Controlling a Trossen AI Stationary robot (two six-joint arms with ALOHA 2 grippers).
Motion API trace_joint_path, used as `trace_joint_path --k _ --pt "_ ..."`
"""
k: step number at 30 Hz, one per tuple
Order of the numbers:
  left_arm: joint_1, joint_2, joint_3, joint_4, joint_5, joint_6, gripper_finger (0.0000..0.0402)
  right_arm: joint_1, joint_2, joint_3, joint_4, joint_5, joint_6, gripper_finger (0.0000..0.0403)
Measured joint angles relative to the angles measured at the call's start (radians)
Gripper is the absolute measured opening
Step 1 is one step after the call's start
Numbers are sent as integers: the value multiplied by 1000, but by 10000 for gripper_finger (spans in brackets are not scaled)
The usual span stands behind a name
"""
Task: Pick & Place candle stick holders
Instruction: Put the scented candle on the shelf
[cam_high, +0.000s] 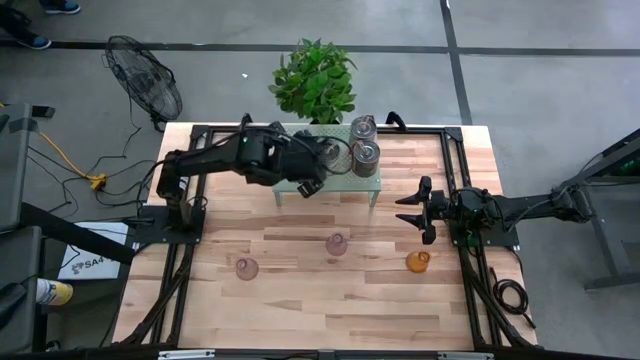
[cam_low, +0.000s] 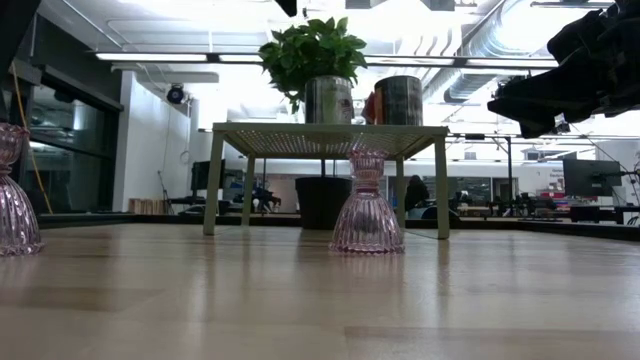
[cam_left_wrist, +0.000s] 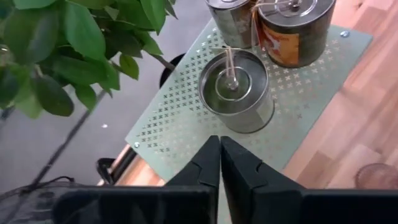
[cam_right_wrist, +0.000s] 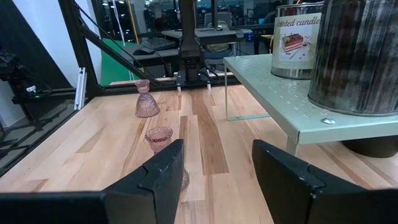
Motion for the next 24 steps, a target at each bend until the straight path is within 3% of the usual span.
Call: trace_joint_path --k 14,24 --pt "-9 -35 -239 31 -108 -153 1 0 0 0 0 0 0 185" --pt "-20 -288 -674 372 -79 -163 0 0 0 0 -1 0 0 185"
